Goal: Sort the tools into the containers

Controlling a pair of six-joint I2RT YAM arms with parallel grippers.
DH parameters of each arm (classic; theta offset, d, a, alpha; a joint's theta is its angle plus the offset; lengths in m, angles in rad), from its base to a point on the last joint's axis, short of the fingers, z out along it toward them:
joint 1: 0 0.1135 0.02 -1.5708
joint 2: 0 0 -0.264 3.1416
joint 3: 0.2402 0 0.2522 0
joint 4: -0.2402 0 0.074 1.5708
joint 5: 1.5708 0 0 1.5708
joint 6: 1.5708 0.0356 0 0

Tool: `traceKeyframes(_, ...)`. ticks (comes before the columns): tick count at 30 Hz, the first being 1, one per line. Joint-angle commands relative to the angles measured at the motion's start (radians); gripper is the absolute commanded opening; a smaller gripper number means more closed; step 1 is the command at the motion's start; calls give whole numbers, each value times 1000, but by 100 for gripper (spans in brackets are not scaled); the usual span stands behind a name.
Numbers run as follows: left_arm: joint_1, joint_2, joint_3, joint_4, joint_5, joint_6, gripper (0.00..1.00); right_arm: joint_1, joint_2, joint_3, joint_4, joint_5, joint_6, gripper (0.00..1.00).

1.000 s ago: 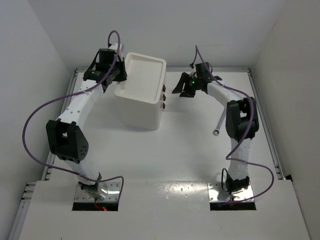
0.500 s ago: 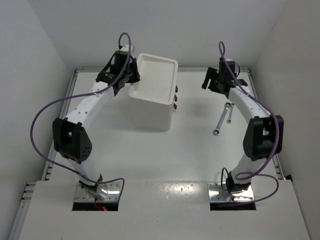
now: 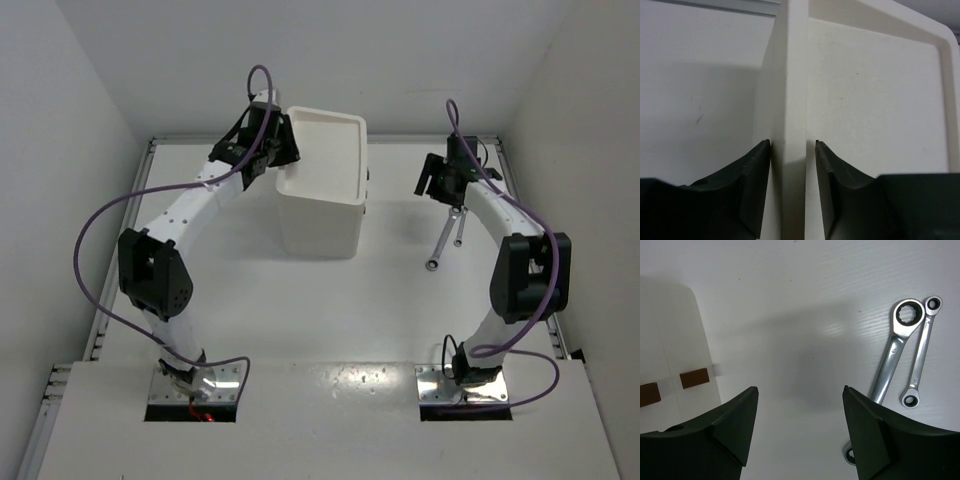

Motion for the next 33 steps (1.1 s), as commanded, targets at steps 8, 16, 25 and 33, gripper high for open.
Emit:
traceKeyframes(8,-66,16,80,-9,108,-20,59,-20,-51,-26,28,-48,2,70)
traceKeyframes(16,-121,-84,194,67,-142,203,59,-20,-60,-36,38,-59,2,68)
traceKeyframes(25,-108,-210,166,226,-369,407,60,-39,-111,-65,-134,133,2,66)
traceKeyframes(33,-14,-259,91,258,-446,432,67,-105,-76,-164,-156,98,51,60)
